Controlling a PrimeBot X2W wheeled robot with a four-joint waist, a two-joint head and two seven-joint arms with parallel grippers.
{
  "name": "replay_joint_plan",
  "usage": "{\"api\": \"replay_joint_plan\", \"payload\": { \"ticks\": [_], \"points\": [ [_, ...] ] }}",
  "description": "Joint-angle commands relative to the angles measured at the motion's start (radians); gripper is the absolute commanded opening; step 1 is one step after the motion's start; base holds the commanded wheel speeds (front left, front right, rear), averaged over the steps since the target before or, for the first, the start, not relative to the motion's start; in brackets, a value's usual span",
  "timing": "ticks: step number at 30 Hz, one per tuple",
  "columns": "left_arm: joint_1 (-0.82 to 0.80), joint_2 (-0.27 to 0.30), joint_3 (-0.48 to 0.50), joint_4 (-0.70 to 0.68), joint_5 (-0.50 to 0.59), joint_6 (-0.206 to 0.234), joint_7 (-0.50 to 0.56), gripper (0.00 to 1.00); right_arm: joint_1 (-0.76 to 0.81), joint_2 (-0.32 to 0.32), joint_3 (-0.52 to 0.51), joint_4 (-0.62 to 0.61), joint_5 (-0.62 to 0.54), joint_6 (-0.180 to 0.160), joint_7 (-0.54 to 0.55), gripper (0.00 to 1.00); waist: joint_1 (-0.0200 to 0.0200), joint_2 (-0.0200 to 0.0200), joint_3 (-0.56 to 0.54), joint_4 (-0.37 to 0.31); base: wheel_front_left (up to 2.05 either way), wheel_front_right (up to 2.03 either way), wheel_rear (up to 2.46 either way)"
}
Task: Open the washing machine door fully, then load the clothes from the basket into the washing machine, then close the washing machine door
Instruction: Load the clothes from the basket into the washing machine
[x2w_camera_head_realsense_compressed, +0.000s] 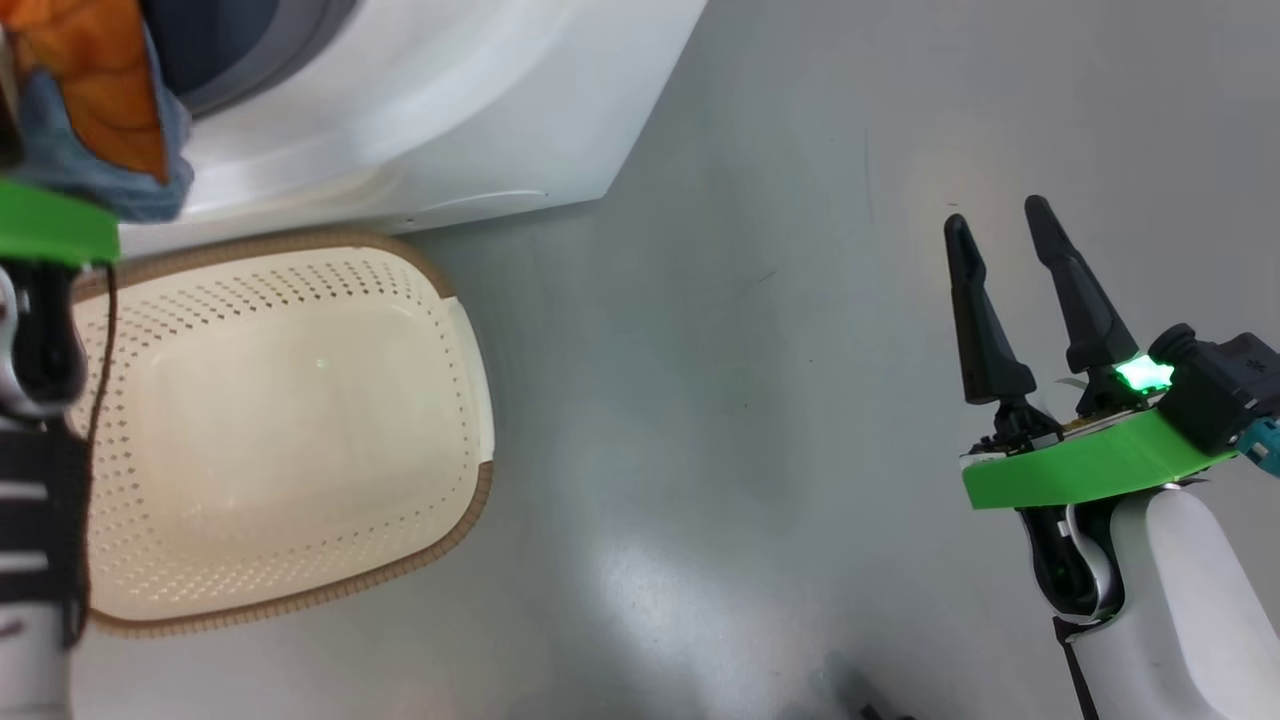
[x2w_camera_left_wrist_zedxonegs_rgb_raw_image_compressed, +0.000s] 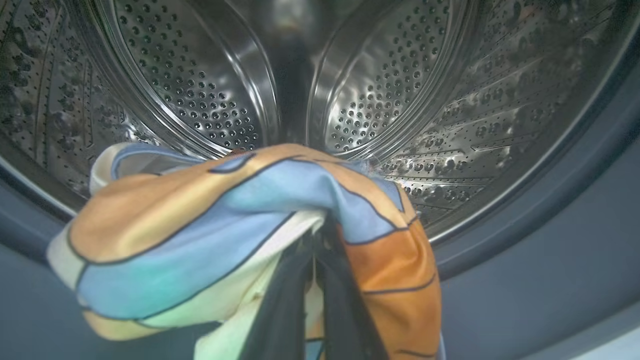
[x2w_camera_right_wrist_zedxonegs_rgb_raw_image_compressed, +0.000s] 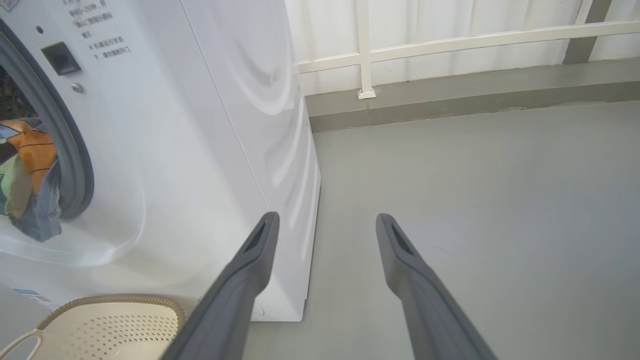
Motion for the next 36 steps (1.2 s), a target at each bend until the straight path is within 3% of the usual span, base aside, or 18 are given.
{"api": "replay_joint_plan", "payload": {
  "ticks": [1, 9, 15, 19, 20, 21, 22, 23, 36],
  "points": [
    [-0.042, 0.054, 0.005, 0.028, 0.006, -0.002, -0.005, 0.00, 0.019, 0.002, 0.018, -0.021, 0.005, 0.001, -0.005, 1.00, 0.0000, 0.0000, -0.004, -0.006, 0.00, 0.00, 0.00],
    [-0.286, 0.094, -0.094, 0.317, -0.009, -0.002, -0.005, 0.00, 0.031, 0.005, 0.032, -0.017, 0.009, 0.001, -0.005, 1.00, 0.0000, 0.0000, -0.016, -0.034, 0.00, 0.00, 0.00],
    [-0.384, 0.113, -0.048, 0.308, 0.062, -0.002, -0.005, 0.00, 0.031, 0.010, 0.044, -0.019, 0.010, 0.001, -0.005, 1.00, 0.0000, 0.0000, -0.014, -0.060, 0.00, 0.00, 0.00],
    [-0.381, 0.100, -0.042, 0.385, 0.100, -0.002, -0.005, 0.02, 0.035, 0.011, 0.048, -0.019, 0.011, 0.001, -0.005, 1.00, 0.0000, 0.0000, -0.016, -0.070, 0.00, 0.00, 0.00],
    [-0.381, 0.094, -0.049, 0.422, 0.095, -0.002, -0.005, 0.21, 0.036, 0.011, 0.049, -0.018, 0.010, 0.001, -0.005, 1.00, 0.0000, 0.0000, -0.017, -0.072, 0.00, 0.00, 0.00],
    [-0.385, 0.091, -0.067, 0.453, 0.096, -0.002, -0.005, 0.49, 0.037, 0.011, 0.048, -0.018, 0.010, 0.001, -0.005, 1.00, 0.0000, 0.0000, -0.017, -0.073, 0.00, 0.00, 0.00],
    [-0.391, 0.094, -0.085, 0.475, 0.099, -0.002, -0.005, 0.85, 0.038, 0.011, 0.048, -0.018, 0.010, 0.001, -0.005, 1.00, 0.0000, 0.0000, -0.017, -0.073, 0.00, 0.00, 0.00],
    [-0.396, 0.092, -0.095, 0.499, 0.092, -0.002, -0.005, 1.00, 0.039, 0.012, 0.047, -0.018, 0.010, 0.001, -0.005, 1.00, 0.0000, 0.0000, -0.017, -0.073, 0.00, 0.00, 0.00],
    [-0.435, 0.086, -0.231, 0.675, 0.003, -0.002, -0.005, 1.00, 0.039, 0.008, 0.045, -0.014, 0.009, 0.001, -0.005, 1.00, 0.0000, 0.0000, -0.030, -0.051, 0.00, 0.00, 0.00]
  ]
}}
